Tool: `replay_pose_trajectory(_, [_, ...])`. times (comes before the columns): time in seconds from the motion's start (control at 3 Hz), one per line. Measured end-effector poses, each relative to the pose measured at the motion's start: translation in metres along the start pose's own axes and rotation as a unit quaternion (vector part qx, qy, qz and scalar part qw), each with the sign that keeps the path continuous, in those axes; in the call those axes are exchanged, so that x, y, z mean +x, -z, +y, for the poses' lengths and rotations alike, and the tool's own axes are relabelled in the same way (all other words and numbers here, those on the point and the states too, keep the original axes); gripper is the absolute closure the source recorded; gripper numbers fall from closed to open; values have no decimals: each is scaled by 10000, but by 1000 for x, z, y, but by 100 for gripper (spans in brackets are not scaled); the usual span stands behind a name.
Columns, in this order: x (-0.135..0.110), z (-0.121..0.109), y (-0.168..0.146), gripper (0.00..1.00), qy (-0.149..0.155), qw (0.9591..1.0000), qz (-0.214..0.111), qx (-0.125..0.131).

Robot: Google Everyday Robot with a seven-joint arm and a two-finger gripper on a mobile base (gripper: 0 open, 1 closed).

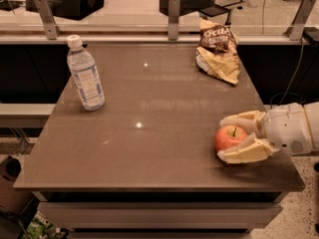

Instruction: Move apple near blue plastic bottle

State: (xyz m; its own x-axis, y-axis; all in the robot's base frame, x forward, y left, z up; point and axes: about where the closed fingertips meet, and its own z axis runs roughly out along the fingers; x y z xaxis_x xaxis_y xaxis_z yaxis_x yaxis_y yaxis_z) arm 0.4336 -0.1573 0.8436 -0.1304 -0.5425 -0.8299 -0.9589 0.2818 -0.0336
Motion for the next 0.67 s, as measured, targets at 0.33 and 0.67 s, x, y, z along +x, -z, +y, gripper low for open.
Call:
replay_pose_trajectory(0.33, [-1,0,-1,100,8,10000,1,-9])
replay_pose_trajectory(0.67, [-7,-1,0,100,48,10000,29,-7])
